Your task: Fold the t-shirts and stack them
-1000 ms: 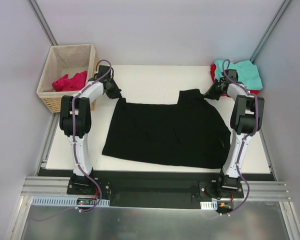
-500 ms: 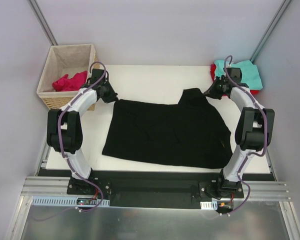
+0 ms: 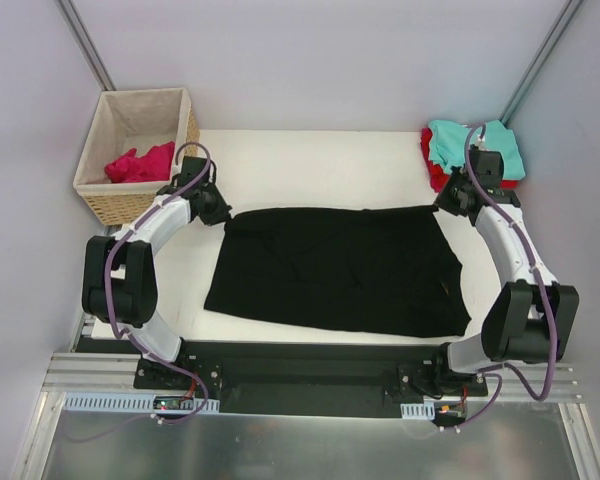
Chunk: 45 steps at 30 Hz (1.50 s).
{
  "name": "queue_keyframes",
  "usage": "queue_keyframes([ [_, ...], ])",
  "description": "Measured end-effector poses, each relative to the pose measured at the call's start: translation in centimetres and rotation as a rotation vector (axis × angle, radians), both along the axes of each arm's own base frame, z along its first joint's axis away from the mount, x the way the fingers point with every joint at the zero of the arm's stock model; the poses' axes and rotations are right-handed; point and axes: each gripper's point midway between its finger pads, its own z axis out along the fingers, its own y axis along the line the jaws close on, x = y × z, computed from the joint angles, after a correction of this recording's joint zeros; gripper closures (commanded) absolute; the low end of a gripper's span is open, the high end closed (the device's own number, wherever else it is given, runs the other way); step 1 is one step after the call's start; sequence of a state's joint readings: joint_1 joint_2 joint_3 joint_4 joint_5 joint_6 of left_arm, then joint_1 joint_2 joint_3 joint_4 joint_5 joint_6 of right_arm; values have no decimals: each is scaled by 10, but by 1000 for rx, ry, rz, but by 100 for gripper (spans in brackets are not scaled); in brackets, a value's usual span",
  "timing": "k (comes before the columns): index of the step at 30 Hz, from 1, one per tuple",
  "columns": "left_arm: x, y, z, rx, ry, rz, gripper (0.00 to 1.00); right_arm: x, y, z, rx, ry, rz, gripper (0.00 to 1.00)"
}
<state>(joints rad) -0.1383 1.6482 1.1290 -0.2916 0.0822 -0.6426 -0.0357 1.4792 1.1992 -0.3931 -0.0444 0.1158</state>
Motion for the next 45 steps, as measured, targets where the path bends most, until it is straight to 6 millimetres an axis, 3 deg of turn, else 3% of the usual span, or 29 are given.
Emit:
queue_keyframes([
  [7,-4,7,9,25,-34,31,100,-27,-19,16,-86,-19,-68,99],
  [14,-25,14,4,41,-27,77,100,-58,-28,13,-128,-3,-107,99],
  [18,-34,19,-2,62,-16,101,100,-79,-29,12,-136,-6,-119,99],
  [27,-32,25,-4,88,-21,130,100,-116,-28,19,-136,-56,-124,99],
  [32,-32,28,-4,99,-22,139,100,-134,-28,10,-135,-52,-127,99],
  [40,-34,28,-9,96,-14,147,100,-166,-25,-27,-128,16,-129,99],
  [45,-49,29,-22,94,23,154,100,-172,-25,-29,-122,17,-135,99],
])
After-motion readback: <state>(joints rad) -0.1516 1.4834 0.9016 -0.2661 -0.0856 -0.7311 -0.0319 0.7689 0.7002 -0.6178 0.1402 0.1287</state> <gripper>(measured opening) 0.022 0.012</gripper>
